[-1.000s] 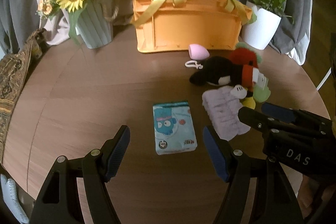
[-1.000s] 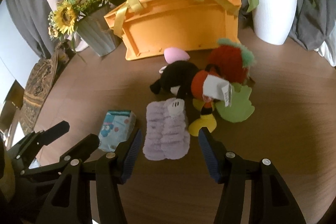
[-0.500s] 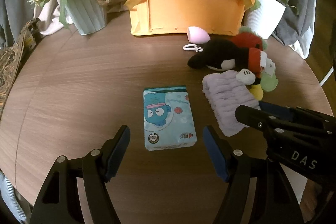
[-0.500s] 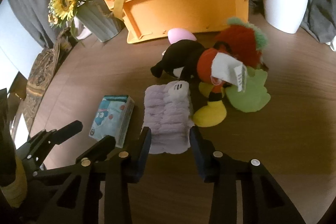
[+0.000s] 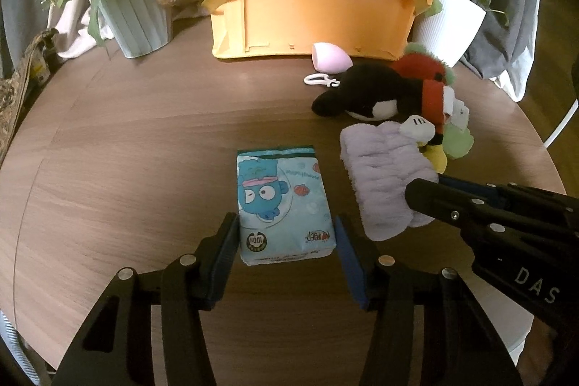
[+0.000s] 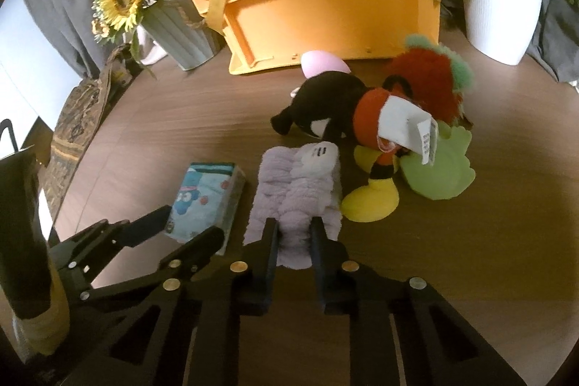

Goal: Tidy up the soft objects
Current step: 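Grasp the blue tissue pack with the left gripper while the right grasps the lavender sock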

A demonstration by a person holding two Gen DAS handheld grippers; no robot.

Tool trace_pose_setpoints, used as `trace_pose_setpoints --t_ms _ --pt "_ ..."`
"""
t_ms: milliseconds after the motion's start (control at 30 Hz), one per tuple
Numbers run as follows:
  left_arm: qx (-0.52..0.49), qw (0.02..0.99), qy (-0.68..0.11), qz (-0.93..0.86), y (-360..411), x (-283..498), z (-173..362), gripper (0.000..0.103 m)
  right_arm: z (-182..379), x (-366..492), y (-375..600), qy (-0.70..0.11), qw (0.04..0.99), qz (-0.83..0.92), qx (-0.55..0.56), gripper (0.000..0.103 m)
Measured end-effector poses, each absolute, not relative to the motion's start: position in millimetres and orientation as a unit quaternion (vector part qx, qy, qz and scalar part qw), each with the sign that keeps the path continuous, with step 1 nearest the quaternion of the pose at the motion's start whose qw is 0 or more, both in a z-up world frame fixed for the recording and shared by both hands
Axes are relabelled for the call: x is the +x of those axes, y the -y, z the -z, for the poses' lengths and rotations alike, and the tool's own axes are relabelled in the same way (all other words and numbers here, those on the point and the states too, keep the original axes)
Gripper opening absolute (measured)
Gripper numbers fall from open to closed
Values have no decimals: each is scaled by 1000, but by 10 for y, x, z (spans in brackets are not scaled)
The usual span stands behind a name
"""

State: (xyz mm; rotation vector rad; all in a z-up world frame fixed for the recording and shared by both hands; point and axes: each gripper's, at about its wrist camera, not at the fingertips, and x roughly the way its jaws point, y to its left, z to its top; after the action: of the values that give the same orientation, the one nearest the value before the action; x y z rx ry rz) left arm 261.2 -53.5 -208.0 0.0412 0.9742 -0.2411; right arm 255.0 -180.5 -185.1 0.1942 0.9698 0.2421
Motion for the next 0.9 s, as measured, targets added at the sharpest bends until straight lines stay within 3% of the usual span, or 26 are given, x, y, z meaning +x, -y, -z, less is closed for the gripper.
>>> trace_pose_setpoints --t_ms 900 --pt "-5 925 -364 106 274 2482 1121 52 1089 2406 1642 -379 910 -137 99 12"
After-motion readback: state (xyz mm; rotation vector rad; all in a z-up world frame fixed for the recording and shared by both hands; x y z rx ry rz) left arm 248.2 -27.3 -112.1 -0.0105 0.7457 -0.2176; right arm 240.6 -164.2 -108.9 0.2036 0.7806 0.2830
